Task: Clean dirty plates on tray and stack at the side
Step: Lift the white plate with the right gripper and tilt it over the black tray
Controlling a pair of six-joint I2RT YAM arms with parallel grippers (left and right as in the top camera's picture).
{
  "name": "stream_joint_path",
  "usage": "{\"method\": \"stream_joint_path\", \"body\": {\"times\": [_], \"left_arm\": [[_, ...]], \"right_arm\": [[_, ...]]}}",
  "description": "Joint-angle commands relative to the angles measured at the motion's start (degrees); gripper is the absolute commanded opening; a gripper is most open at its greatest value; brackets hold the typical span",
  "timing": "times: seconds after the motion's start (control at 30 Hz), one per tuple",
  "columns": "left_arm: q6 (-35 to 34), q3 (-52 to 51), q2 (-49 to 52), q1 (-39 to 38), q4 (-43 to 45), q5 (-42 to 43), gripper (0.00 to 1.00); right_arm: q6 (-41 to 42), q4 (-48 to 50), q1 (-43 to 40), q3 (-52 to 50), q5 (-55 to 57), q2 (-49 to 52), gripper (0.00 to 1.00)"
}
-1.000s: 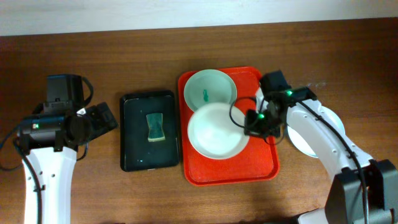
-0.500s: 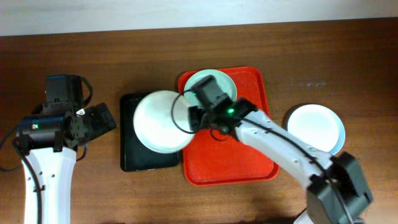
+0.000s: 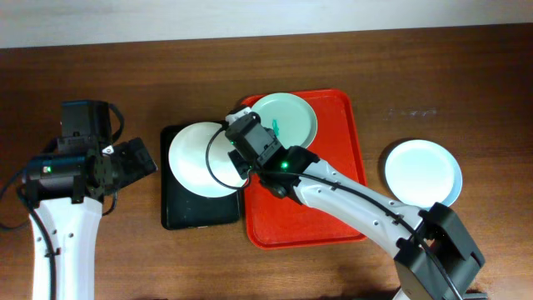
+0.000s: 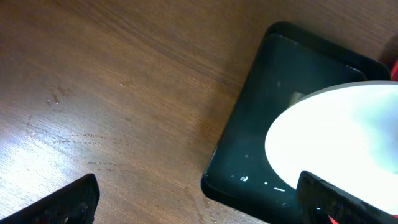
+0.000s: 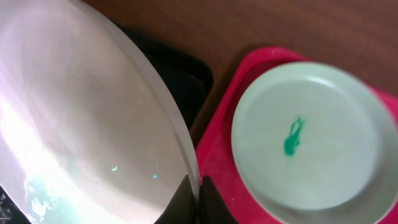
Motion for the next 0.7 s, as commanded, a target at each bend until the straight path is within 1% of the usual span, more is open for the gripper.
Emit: {"method": "stream_joint_path", "body": {"times": [0.0,0.07,0.13,0.2,0.33,0.4,0.47,0.67], "left_arm": [[-0.11,0.68,-0.55,0.35,0.09,-0.81,0.99],[-0.11,0.66,-0.55,0.35,0.07,-0.81,1.00],[-0.13,0.68,-0.55,0.35,0.09,-0.81,0.99],[-0.11,0.68,-0.55,0.35,0.09,-0.81,0.99],[-0.13,0.68,-0.55,0.35,0.09,-0.83,0.99],[-0.11,0.68,-0.55,0.35,0.07,-0.83,1.00],[-0.11,0.66,-0.55,0.35,0.09,-0.81,0.99],[-0.11,0.68,-0.55,0.35,0.09,-0.81,0.99]], "right_arm": [[-4.79,0.39,2.43,3.87,5.62,-1.70,0.04],[-8.50,0.74,3.78,5.20,9.09,-2.01,0.04],[-12.72,0.90,5.81,6.60,14.97,-2.10,0.04],[-14.43,0.90,7.43,7.26,20.00,-2.10,0.04],[-14.58,1.22,11.93,8.37,33.33,-2.10,0.04],[-15.67,2.40,13.77,8.37,37.77,-2.10,0.04],[-17.33,3.17,14.73,8.37,38.38,-2.10,0.04],[-17.33,3.34,14.99,8.39,38.38,-2.23,0.04]]}}
